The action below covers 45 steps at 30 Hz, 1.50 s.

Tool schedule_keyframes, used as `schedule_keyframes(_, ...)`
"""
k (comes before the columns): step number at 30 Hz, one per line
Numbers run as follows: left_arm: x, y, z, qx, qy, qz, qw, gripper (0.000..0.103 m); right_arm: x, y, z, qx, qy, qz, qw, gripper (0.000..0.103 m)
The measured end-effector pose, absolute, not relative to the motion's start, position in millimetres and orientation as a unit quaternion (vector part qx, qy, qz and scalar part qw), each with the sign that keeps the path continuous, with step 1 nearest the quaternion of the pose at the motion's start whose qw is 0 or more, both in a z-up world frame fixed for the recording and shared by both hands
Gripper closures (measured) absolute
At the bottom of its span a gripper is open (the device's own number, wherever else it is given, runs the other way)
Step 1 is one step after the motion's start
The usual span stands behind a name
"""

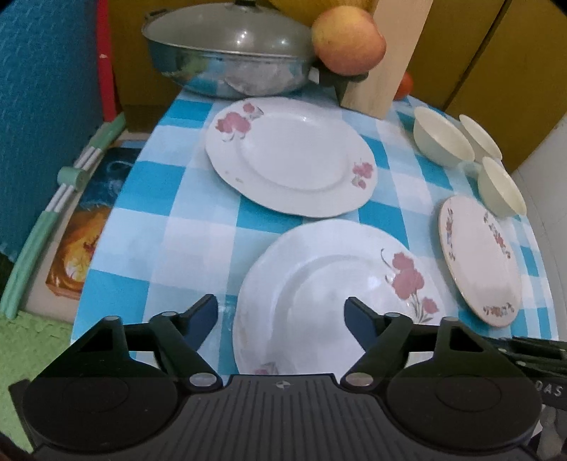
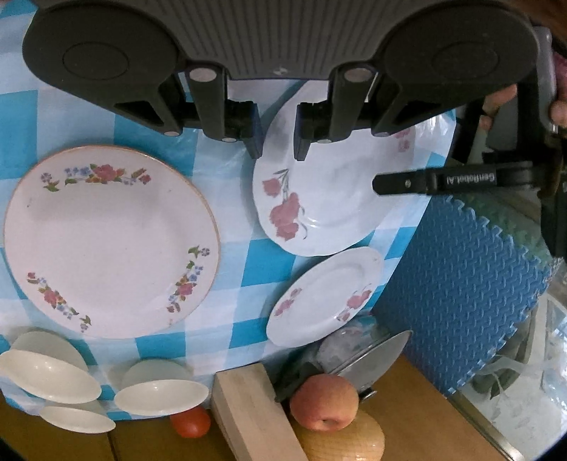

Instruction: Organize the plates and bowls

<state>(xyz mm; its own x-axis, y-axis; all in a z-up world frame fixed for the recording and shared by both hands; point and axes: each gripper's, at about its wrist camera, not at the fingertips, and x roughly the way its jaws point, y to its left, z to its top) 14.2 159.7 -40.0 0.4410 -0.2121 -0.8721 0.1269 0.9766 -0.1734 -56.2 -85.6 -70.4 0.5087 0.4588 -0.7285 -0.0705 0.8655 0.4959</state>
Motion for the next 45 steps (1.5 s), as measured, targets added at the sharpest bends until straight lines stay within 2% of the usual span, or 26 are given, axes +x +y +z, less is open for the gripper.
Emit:
schedule_keyframes(4, 14, 160, -48, -0.045, 0.532, -0.103, 0.839, 0.033, -52, -84, -81, 0.214, 0.485, 0.159, 0.833, 0.083)
schedule_keyframes(14, 8, 149, -51, -0.010, 0.530, -0.095, 0.843, 0.033, -53, -77, -81, 0.202, 0.469, 0.160, 0.845, 0.082)
schedule_keyframes(19, 7, 139, -53, 0.009, 0.531, -0.089, 0.843, 0.027, -53, -79, -82, 0.200, 0.466, 0.158, 0.847, 0.082)
schedule_keyframes(29, 3, 139, -55, 0.005, 0.526, -0.101, 0.844, 0.022, -55, -84, -84, 0.208, 0.459, 0.164, 0.848, 0.082)
schedule_keyframes(34, -2, 128, -59, 0.031, 0.519, -0.103, 0.848, 0.010, -55, -83, -83, 0.204, 0.458, 0.164, 0.850, 0.082)
schedule_keyframes(45, -4, 127, -58, 0.022, 0.517, -0.087, 0.851, 0.012, -58, -77, -82, 0.186, 0.450, 0.163, 0.858, 0.080)
